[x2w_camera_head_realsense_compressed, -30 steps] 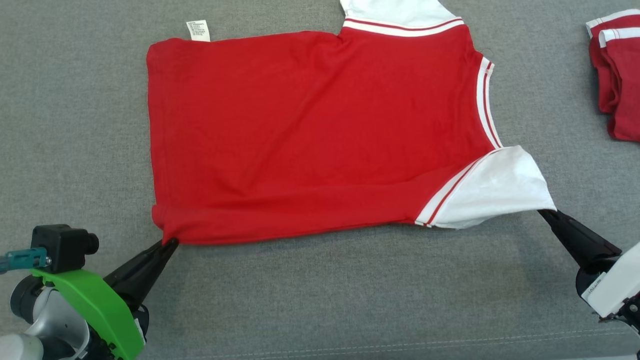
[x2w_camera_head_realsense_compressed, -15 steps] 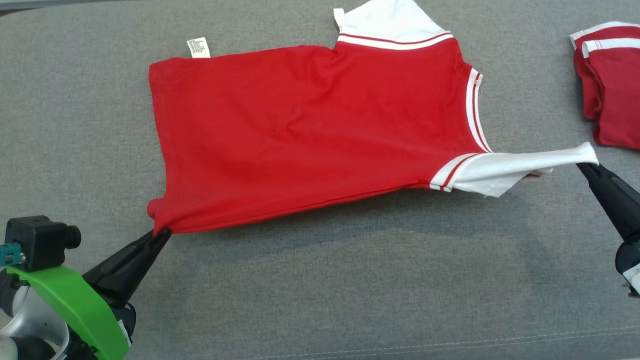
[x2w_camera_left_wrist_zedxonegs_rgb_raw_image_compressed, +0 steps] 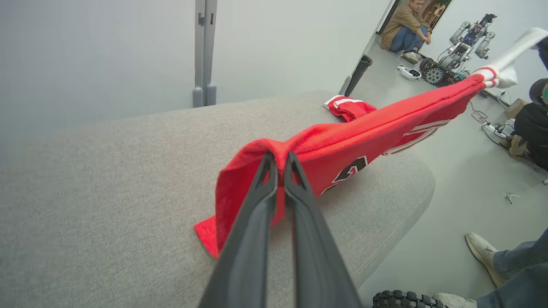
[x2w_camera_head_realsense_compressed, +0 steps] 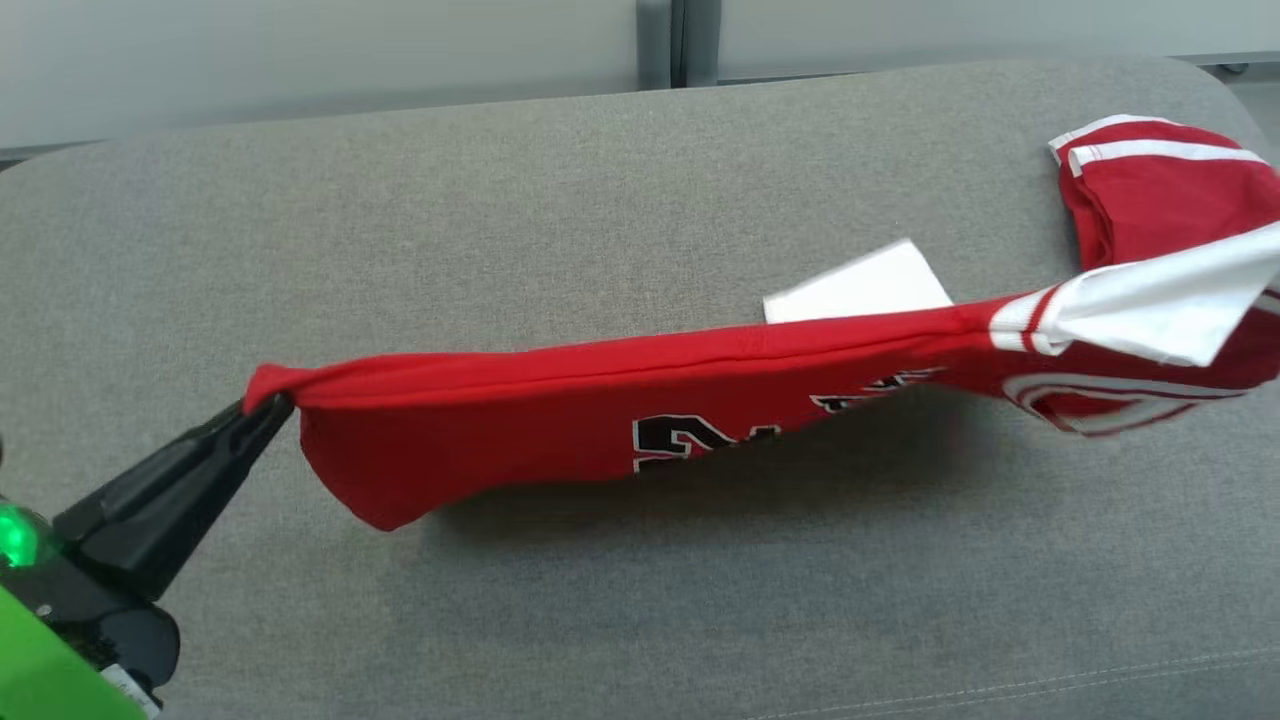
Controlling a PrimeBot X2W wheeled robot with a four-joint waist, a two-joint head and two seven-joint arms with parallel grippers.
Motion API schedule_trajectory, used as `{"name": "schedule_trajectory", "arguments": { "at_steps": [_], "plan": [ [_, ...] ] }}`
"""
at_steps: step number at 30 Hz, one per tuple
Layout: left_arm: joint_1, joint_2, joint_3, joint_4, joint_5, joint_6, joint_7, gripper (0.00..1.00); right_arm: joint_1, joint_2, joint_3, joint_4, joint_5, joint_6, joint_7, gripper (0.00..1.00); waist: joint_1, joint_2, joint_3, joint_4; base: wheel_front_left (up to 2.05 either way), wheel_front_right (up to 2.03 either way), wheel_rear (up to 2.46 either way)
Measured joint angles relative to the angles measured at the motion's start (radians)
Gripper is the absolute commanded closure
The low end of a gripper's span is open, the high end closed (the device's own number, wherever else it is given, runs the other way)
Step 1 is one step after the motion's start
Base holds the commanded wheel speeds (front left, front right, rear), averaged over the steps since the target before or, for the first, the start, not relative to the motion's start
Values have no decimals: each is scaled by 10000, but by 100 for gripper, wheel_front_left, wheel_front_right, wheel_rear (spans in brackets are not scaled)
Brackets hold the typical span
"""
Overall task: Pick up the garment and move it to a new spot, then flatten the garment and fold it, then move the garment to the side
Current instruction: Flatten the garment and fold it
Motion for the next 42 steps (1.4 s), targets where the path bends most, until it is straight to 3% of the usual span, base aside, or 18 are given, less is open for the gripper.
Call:
{"name": "schedule_trajectory", "arguments": {
  "at_steps": [6, 12, 16, 22, 28, 35, 38, 42],
  "plan": [
    [-740, 706, 1183, -1605, -779, 347, 523, 100, -369, -817, -1361, -1047, 696, -174, 529, 100, 0, 0, -72, -219, 0, 0, 0],
    [-2092, 1239, 2088, -1824, -1801, 629, 1154, 100, -1704, -1425, -2015, -731, 1885, -349, 1057, 100, 0, 0, 444, -238, 0, 0, 0],
    [-2701, 1452, 1873, -813, -2472, 715, 1661, 100, -2740, -1751, -1243, 56, 2683, -437, 1348, 100, 0, 0, 940, -152, 0, 0, 0],
    [-4286, 1379, 491, 1825, -2650, 744, 2046, 100, -5159, -1850, 1043, 1676, 2844, -711, 1394, 100, 0, 0, 1712, 109, 0, 0, 0],
    [-7409, 1206, -376, 2849, 134, 790, 1321, 100, -9494, -769, 2428, 2817, 1133, -786, 219, 100, 1, 0, 2505, 473, 0, 0, 0],
    [-11488, -612, -612, 3035, 1536, 788, -437, 100, -13528, 1202, 2964, 4823, -619, -784, -825, 100, 1, 0, 3518, 700, 0, 0, 0],
    [-11665, -968, -1310, 3415, 2002, 525, -708, 100, -14059, 1877, 3770, 5099, -830, -782, -830, 100, 2, 0, 3957, 726, 0, 0, 0],
    [-10615, -1438, -2328, 3810, 2688, 201, -1158, 100, -13028, 2234, 4420, 5311, -1028, -784, -660, 100, 2, -1, 4536, 698, 0, 0, 0]
  ]
}}
